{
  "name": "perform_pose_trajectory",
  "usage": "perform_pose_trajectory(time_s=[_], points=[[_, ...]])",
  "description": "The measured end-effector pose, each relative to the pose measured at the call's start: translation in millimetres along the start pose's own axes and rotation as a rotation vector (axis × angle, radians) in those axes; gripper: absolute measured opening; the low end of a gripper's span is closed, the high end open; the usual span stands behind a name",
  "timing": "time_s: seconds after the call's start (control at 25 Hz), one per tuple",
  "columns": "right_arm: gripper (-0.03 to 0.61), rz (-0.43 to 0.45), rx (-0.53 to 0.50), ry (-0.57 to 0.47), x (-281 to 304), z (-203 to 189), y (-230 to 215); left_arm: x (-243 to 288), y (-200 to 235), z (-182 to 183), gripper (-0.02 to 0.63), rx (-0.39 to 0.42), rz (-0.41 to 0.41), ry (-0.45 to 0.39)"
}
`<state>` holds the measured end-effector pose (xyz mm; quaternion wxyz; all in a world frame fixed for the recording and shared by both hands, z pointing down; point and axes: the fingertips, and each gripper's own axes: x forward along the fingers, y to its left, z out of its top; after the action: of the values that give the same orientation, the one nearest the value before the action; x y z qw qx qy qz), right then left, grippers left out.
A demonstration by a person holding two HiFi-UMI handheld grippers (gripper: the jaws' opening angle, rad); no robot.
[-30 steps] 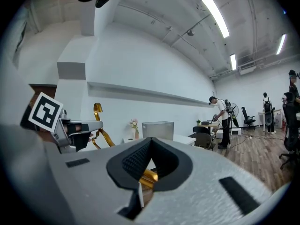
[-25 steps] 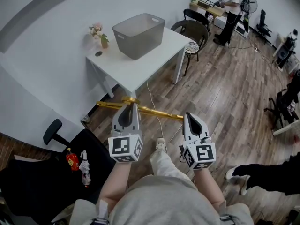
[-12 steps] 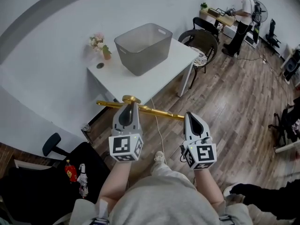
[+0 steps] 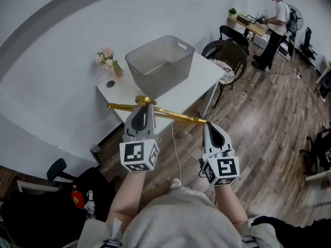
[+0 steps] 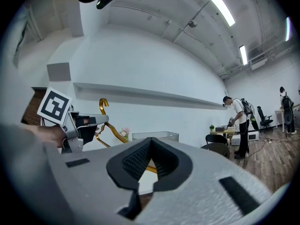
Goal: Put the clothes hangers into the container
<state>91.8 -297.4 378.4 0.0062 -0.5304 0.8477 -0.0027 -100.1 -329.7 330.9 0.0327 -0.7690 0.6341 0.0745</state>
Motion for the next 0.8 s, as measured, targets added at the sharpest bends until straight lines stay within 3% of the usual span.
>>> perform_pose_trajectory(time_s=[0.8], points=[[-0.006, 0.034, 0.009, 0.021, 76, -14, -52, 149, 9, 23, 0.021, 0.025, 0.007, -0.045]])
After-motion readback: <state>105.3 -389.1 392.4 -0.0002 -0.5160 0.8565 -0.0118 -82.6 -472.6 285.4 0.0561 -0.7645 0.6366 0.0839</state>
